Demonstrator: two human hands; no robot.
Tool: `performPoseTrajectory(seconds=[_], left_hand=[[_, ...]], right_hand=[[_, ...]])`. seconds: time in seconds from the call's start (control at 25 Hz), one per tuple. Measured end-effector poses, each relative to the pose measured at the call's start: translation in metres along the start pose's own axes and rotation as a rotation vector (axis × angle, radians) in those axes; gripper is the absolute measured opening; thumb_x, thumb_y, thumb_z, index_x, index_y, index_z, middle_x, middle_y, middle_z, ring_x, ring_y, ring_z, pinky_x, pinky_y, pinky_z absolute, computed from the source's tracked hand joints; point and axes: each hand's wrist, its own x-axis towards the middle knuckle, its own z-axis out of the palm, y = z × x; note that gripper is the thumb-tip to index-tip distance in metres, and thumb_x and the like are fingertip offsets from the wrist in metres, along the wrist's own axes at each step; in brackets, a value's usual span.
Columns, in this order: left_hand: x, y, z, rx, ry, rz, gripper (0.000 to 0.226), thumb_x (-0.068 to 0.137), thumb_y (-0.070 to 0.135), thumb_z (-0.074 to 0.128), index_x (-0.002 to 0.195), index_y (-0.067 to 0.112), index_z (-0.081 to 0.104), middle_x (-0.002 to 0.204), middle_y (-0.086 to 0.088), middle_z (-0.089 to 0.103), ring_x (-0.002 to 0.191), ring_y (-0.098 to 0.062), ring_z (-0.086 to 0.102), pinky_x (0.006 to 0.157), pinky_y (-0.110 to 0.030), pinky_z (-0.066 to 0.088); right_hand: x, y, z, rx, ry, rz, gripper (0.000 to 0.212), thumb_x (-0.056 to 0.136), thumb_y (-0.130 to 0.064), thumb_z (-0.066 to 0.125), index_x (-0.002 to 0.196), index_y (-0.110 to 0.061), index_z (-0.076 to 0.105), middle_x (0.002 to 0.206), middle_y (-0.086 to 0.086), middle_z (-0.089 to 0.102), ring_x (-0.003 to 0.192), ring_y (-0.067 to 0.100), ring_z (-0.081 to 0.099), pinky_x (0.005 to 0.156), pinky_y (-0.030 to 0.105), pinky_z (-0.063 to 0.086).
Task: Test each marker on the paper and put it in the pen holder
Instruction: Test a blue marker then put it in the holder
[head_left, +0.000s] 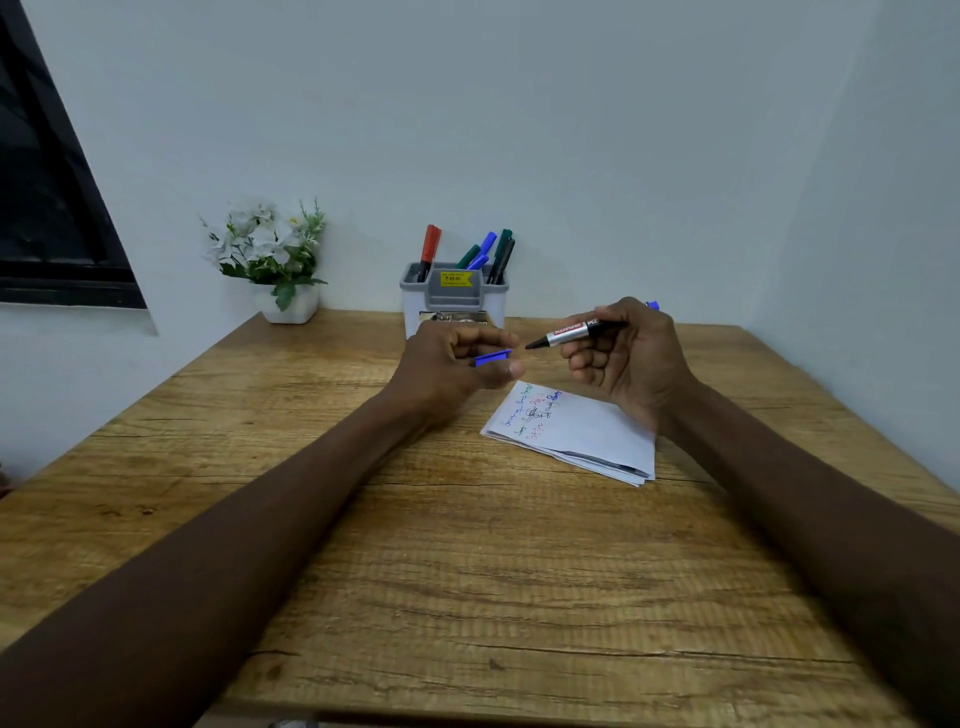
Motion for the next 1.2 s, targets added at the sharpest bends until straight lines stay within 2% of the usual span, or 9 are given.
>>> performPoseTrajectory(seconds=[0.16,0.24,0.36,0.48,0.6,0.72,0.84,1.0,1.2], left_hand=[[-0.001,0.002,0.0,0.019,0.019,0.042,0.036,0.075,0.009,0.087,0.11,0.007,0.077,0.102,-0.003,0.079,0.092,-0.014,0.076,0.081,-0.022,0.06],[-0.002,0.002,0.001,0.019,0.012,0.048,0.036,0.077,0.009,0.086,0.111,0.006,0.077,0.104,-0.003,0.079,0.093,-0.013,0.076,0.079,-0.02,0.059],[-0.002,0.001,0.001,-0.007,0.008,0.046,0.034,0.079,0.008,0.084,0.113,0.006,0.076,0.101,-0.006,0.079,0.09,-0.018,0.077,0.079,-0.024,0.061],[0.0,-0.001,0.001,-0.033,0.019,0.027,0.03,0.084,0.009,0.08,0.113,0.004,0.076,0.096,-0.011,0.079,0.083,-0.024,0.077,0.078,-0.03,0.063],[-0.001,0.001,0.001,0.067,0.023,0.0,0.023,0.09,0.017,0.075,0.112,0.009,0.076,0.083,-0.011,0.078,0.067,-0.017,0.072,0.066,-0.025,0.06],[-0.002,0.002,0.001,0.11,-0.037,-0.065,0.025,0.104,0.028,0.055,0.105,0.014,0.076,0.071,-0.006,0.068,0.055,-0.01,0.055,0.053,-0.024,0.047],[-0.002,0.007,0.006,-0.02,-0.044,-0.188,0.033,0.11,0.031,0.036,0.119,0.02,0.066,0.069,-0.004,0.052,0.057,-0.01,0.044,0.048,-0.024,0.036],[-0.003,0.008,0.01,-0.022,0.004,-0.211,0.032,0.111,0.029,0.032,0.128,0.021,0.058,0.078,-0.006,0.05,0.064,-0.011,0.044,0.049,-0.024,0.036],[-0.005,0.009,0.012,0.073,-0.017,-0.188,0.033,0.111,0.03,0.031,0.13,0.023,0.057,0.077,-0.005,0.051,0.066,-0.012,0.045,0.049,-0.024,0.038]], right_hand=[[-0.003,0.004,0.005,-0.008,-0.014,0.029,0.049,0.098,-0.017,0.042,0.065,-0.01,0.078,0.066,0.013,0.073,0.051,0.017,0.068,0.052,0.026,0.059],[-0.004,0.006,0.007,-0.032,-0.031,0.031,0.05,0.099,-0.016,0.044,0.063,-0.009,0.078,0.068,0.014,0.074,0.055,0.018,0.071,0.056,0.028,0.062],[-0.004,0.007,0.006,-0.042,-0.039,0.026,0.043,0.099,-0.011,0.047,0.069,-0.007,0.077,0.072,0.017,0.076,0.06,0.021,0.074,0.061,0.03,0.064],[-0.003,0.01,0.004,-0.08,-0.031,-0.005,0.018,0.097,-0.006,0.058,0.084,-0.004,0.07,0.078,0.019,0.076,0.064,0.023,0.075,0.062,0.03,0.064],[-0.002,0.012,0.0,-0.165,-0.053,-0.037,0.005,0.093,-0.005,0.07,0.092,0.0,0.073,0.084,0.022,0.076,0.068,0.023,0.075,0.066,0.03,0.063],[-0.002,0.012,-0.002,-0.23,-0.097,-0.034,0.015,0.091,-0.007,0.074,0.099,0.006,0.074,0.087,0.022,0.076,0.071,0.022,0.075,0.068,0.029,0.063],[-0.001,0.015,0.001,-0.387,-0.167,-0.072,0.018,0.093,-0.007,0.074,0.102,0.008,0.075,0.088,0.022,0.076,0.075,0.024,0.074,0.07,0.029,0.063],[0.002,0.019,0.006,-0.515,-0.197,-0.204,0.019,0.096,-0.009,0.072,0.102,0.009,0.075,0.084,0.023,0.074,0.071,0.025,0.072,0.068,0.03,0.061],[0.0,0.018,0.003,-0.549,-0.228,-0.218,0.02,0.096,-0.008,0.071,0.101,0.011,0.075,0.085,0.026,0.073,0.07,0.025,0.071,0.065,0.03,0.06]])
